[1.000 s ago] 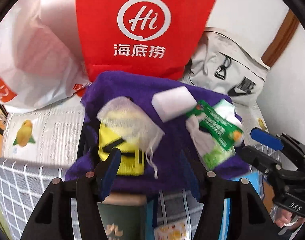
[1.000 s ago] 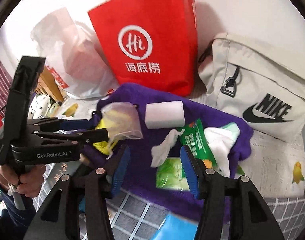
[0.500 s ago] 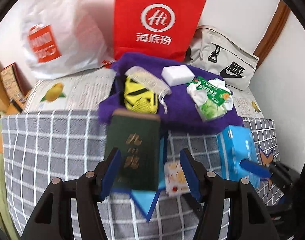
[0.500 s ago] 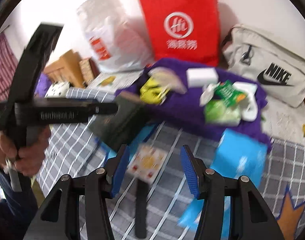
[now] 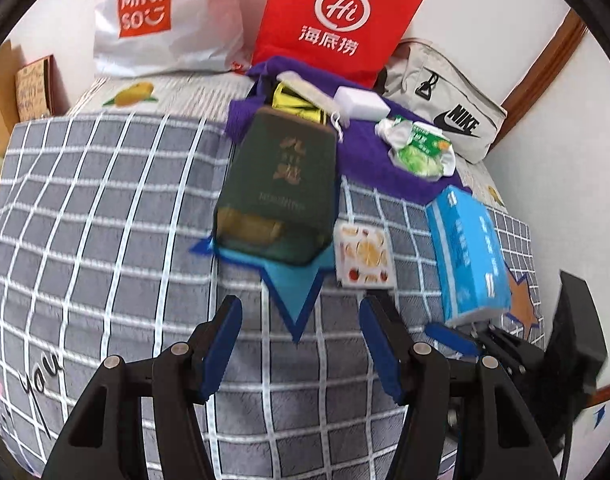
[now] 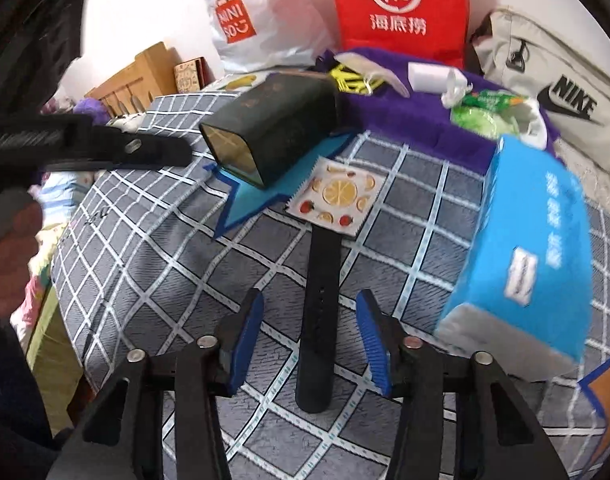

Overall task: Organize soft objects
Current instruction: 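Grasp the black watch strap with the right gripper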

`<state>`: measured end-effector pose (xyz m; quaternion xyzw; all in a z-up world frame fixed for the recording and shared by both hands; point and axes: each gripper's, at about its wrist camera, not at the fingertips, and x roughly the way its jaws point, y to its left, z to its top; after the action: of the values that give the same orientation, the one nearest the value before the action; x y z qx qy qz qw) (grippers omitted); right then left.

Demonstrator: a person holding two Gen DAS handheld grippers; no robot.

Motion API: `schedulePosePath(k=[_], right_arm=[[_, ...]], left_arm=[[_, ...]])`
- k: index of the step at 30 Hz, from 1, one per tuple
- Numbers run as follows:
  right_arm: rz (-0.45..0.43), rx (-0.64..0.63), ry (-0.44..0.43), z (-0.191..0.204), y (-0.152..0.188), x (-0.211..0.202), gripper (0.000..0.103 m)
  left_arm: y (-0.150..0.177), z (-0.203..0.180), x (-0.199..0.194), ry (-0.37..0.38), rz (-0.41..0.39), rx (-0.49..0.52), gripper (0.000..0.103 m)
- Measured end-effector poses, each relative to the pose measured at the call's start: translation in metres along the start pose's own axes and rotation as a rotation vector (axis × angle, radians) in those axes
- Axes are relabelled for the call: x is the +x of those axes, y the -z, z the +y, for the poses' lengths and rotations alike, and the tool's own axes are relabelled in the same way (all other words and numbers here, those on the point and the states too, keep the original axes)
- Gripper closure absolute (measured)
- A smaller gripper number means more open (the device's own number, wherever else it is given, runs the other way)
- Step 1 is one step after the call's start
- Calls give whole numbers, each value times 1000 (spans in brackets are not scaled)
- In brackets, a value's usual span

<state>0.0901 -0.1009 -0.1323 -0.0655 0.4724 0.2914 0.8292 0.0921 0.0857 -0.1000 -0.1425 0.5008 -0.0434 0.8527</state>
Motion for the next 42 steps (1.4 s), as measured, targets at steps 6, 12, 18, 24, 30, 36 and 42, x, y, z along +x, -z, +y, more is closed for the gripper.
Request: schedulePosePath(k=[6, 12, 18, 24, 30, 36, 42], right_arm=[[-12, -12, 51, 1, 2, 17, 63], [-49, -99, 98, 13, -3, 27, 82], [-8, -81, 50, 3, 10, 11, 82], [20, -75, 62, 8, 20, 7, 76], [-30, -83, 80, 10, 18, 11, 82], [-22, -51, 48, 2, 27, -5, 82], [-40, -19, 72, -13, 51, -33, 82]], left_arm=[[14, 8, 3, 11, 0, -23, 44], [18, 9, 18, 29, 31, -40, 44], [20, 11, 26, 64, 47, -50, 44], [20, 8, 30, 81, 60, -49, 44], [21, 2, 21, 82, 23, -37, 44], [17, -24, 35, 100, -2, 17, 44], [13, -53, 54, 90, -27, 64, 44]])
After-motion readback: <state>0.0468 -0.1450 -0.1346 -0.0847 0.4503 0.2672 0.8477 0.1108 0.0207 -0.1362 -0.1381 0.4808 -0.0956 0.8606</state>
